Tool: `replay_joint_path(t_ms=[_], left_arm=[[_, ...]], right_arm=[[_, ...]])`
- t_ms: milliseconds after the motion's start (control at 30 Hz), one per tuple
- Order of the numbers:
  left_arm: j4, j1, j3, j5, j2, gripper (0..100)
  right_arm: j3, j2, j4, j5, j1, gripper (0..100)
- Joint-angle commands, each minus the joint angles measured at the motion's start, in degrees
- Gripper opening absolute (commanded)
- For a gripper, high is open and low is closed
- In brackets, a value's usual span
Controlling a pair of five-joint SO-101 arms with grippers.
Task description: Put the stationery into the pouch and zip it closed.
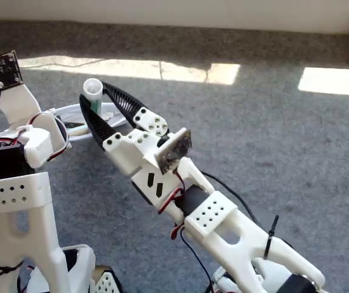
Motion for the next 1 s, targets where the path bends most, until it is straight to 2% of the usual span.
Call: replay_joint_path(t_ms=[0, 367, 567, 867, 967], left_arm=[[-1.05, -0.13, -0.22, -0.18, -1.01, 1], [-1.23, -0.13, -0.22, -0.26, -0.92, 1], [-1.41, -0.13, -0.22, -0.26, -0.75, 1], [-1.41, -0.13, -0.22, -0.26, -0.75, 1], [-1.41, -0.13, -0.22, -0.26, -0.75, 1]], right_arm=[[-2.24, 1.98, -2.24, 0.09, 0.4, 0.5], [0.13, 3.82, -1.8, 0.0, 0.22, 1.8], [2.42, 3.82, -1.8, 0.0, -1.36, 18.3], [3.21, 1.1, -1.36, 0.0, -1.54, 18.8], [4.97, -3.47, 3.03, 0.0, -1.63, 18.8]])
